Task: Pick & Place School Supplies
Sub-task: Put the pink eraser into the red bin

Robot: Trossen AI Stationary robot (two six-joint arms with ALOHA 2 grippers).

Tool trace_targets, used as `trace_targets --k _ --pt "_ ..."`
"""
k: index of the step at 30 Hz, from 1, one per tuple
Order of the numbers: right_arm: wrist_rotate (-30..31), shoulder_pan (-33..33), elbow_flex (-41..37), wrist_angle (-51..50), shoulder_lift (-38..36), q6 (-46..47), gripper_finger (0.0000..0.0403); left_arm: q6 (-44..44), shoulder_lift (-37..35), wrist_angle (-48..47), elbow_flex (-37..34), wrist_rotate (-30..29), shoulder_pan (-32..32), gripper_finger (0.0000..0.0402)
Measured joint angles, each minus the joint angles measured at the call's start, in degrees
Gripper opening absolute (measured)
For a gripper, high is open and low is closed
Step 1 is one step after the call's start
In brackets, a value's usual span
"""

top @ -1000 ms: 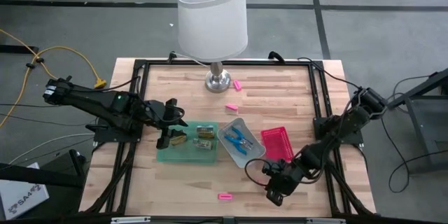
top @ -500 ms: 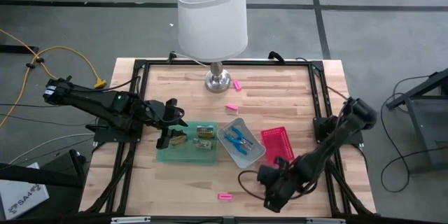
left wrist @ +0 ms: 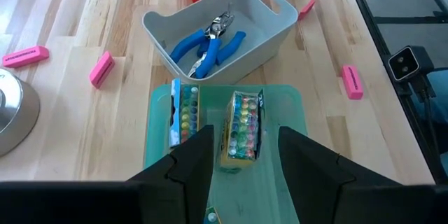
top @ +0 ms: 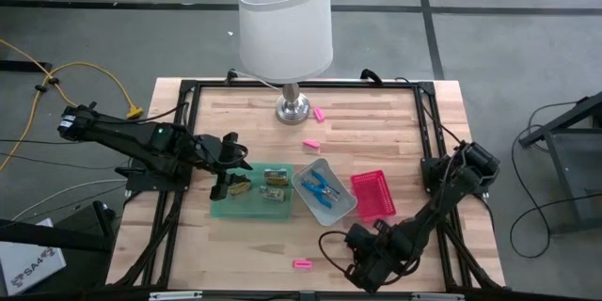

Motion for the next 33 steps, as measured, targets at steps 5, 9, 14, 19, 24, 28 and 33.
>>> trace_targets --k 5,9,14,19,24,28,33 --pt "-1.6 0.0 0.0 -0.1 2.7 2.8 0.0003 -0.3 0.0 0.2 0.0 0.0 0.0 0.0156" --pt "-6.3 -1.1 0.0 -0.1 5.2 3.2 0.0013 -0.3 0.0 0.2 0.0 0.0 0.0 0.0156" --pt "-8.6 -2.6 -0.1 1.1 7.2 2.0 0.0053 -0.4 0.0 0.2 0.0 1.3 0.0 0.0156" --pt "-8.2 -3.2 -0.1 2.0 7.2 1.1 0.0095 -0.4 0.0 0.2 0.0 2.9 0.0 0.0156" --pt "-7.5 -3.1 -0.1 1.9 7.8 1.1 0.0125 -0.4 0.0 0.2 0.0 3.0 0.0 0.0156" --pt "-7.5 -3.1 -0.1 1.7 8.8 1.1 0.0141 -0.4 0.0 0.2 0.0 3.0 0.0 0.0156" --pt "-7.2 -3.1 -0.1 0.8 9.9 0.8 0.0146 -0.4 0.0 0.2 0.0 3.0 0.0 0.0156"
